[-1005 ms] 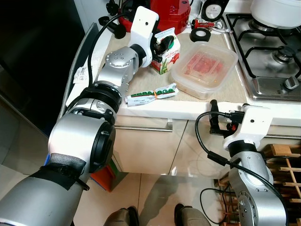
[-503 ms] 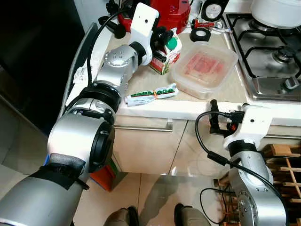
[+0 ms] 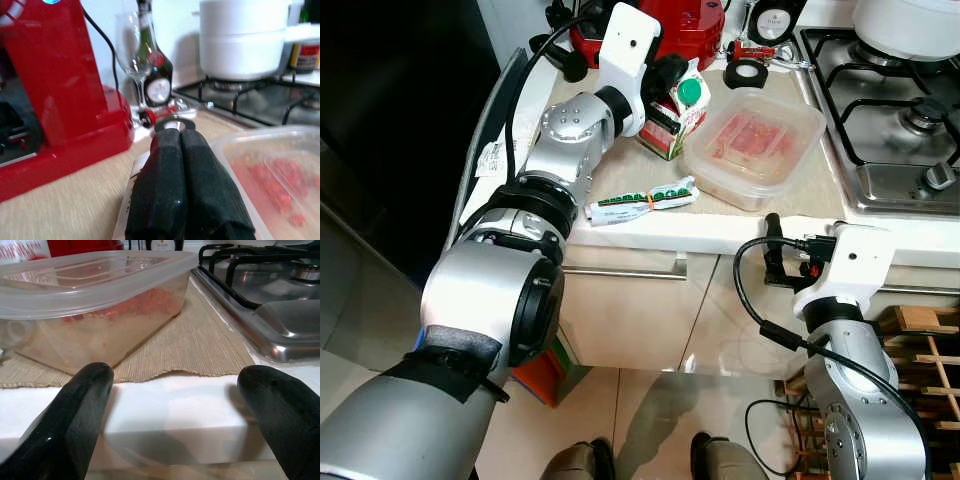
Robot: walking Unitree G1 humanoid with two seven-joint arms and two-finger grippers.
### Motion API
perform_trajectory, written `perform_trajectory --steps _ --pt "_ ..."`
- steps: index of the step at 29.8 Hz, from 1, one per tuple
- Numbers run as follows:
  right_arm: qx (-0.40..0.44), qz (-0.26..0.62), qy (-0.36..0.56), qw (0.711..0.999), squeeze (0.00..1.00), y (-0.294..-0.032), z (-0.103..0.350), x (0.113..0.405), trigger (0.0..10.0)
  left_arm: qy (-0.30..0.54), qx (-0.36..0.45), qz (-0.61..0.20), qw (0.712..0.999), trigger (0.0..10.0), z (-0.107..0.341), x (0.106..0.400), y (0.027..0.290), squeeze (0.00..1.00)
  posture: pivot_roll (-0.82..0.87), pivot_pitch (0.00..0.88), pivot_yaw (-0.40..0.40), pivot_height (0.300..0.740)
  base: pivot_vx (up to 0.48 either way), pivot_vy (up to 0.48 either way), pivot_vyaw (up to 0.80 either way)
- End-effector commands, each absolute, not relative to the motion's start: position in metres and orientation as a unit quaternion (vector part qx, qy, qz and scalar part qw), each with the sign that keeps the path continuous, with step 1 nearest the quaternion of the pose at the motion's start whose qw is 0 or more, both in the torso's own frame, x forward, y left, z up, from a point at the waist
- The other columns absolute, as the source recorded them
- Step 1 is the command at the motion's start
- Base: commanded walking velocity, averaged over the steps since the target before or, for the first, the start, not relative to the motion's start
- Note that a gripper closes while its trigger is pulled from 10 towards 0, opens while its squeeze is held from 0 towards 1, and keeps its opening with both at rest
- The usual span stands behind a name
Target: Restocking fridge
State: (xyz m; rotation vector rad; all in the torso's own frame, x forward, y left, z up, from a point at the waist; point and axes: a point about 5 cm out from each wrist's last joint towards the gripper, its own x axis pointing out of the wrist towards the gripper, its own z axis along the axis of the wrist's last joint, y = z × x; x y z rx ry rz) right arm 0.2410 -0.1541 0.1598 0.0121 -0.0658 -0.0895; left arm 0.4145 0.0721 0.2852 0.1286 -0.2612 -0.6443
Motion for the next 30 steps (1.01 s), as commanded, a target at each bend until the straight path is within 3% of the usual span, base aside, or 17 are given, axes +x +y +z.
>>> perform_trajectory --steps 1,5,12,13,19,30 --pt "0.003 -0.044 -0.036 0.998 0.0 -0.154 0.161 0.241 10.0 -0.188 0.053 -0.304 0.933 0.0 0.318 0.413 0.077 0.0 -0.3 0.127 0.035 0.74 0.0 0.0 0.0" --pt "0.003 -0.044 -0.036 0.998 0.0 -0.154 0.161 0.241 10.0 -0.211 0.045 -0.295 0.931 0.0 0.33 0.412 0.08 0.0 -0.3 0.127 0.035 0.74 0.0 0.0 0.0" --pt "0.003 -0.045 -0.037 0.998 0.0 -0.153 0.16 0.242 10.0 -0.265 0.104 -0.274 0.919 0.0 0.347 0.408 0.084 0.0 -0.29 0.116 0.039 0.74 0.0 0.0 0.0" --pt "0.003 -0.045 -0.038 0.998 0.0 -0.153 0.16 0.242 10.0 -0.28 0.114 -0.267 0.915 10.0 0.352 0.406 0.086 0.0 -0.29 0.113 0.039 0.74 0.0 0.0 0.0" --pt "-0.006 -0.045 -0.052 0.998 0.0 -0.152 0.16 0.247 10.0 -0.35 0.125 -0.224 0.901 10.0 0.38 0.398 0.109 0.0 -0.24 0.082 0.045 0.74 0.0 0.0 0.0" --pt "-0.015 -0.049 -0.098 0.994 0.0 -0.153 0.171 0.278 10.0 -0.356 0.14 -0.176 0.907 10.0 0.369 0.39 0.147 0.0 -0.15 0.015 0.022 0.74 0.0 0.0 0.0"
